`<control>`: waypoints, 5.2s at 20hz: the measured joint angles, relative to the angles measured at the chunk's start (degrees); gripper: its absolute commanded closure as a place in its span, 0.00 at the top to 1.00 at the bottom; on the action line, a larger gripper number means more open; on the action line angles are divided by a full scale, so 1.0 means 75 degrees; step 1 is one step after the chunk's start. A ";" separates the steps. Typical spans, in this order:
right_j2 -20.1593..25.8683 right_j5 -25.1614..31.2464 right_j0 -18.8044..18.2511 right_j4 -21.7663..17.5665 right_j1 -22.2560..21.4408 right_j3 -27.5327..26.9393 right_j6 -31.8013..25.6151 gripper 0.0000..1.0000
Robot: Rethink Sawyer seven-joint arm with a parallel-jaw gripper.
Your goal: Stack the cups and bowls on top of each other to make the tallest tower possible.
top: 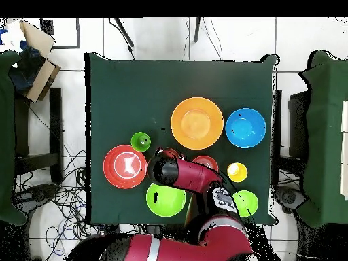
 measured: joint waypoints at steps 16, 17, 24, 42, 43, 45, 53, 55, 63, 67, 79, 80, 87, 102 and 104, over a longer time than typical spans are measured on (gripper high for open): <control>0.0076 -0.0044 -0.0011 -0.0070 0.0013 0.0000 0.0000 1.00; 0.0075 -0.0045 -0.0009 -0.0070 0.0013 0.0000 0.0000 1.00; 0.0025 -0.0072 0.0136 -0.0071 -0.0091 0.0036 0.0000 1.00; -0.0201 -0.0123 0.0370 -0.0074 -0.0694 0.0123 0.0000 1.00; -0.0202 -0.0132 0.0375 -0.0074 -0.0689 0.0123 0.0000 1.00; -0.0203 -0.0236 0.0394 -0.0074 -0.0657 0.0122 0.0000 1.00; -0.0210 -0.0455 0.0397 -0.0073 -0.0644 0.0122 0.0000 1.00; -0.0211 -0.0455 0.0396 -0.0074 -0.0643 0.0123 0.0000 1.00; -0.0211 -0.0455 0.0396 -0.0073 -0.0640 0.0122 0.0000 1.00; -0.0207 -0.0455 0.0377 -0.0073 -0.0633 0.0122 0.0000 1.00; -0.0186 -0.0457 0.0072 -0.0071 -0.0122 0.0120 0.0000 1.00; -0.0185 -0.0460 0.0058 -0.0071 -0.0044 0.0119 0.0000 1.00; -0.0142 -0.0459 -0.0055 -0.0070 0.0170 0.0126 0.0000 1.00; 0.0013 -0.0459 -0.0253 -0.0068 0.0275 0.0213 0.0000 1.00; 0.0030 -0.0459 -0.0253 -0.0068 0.0275 0.0213 0.0000 1.00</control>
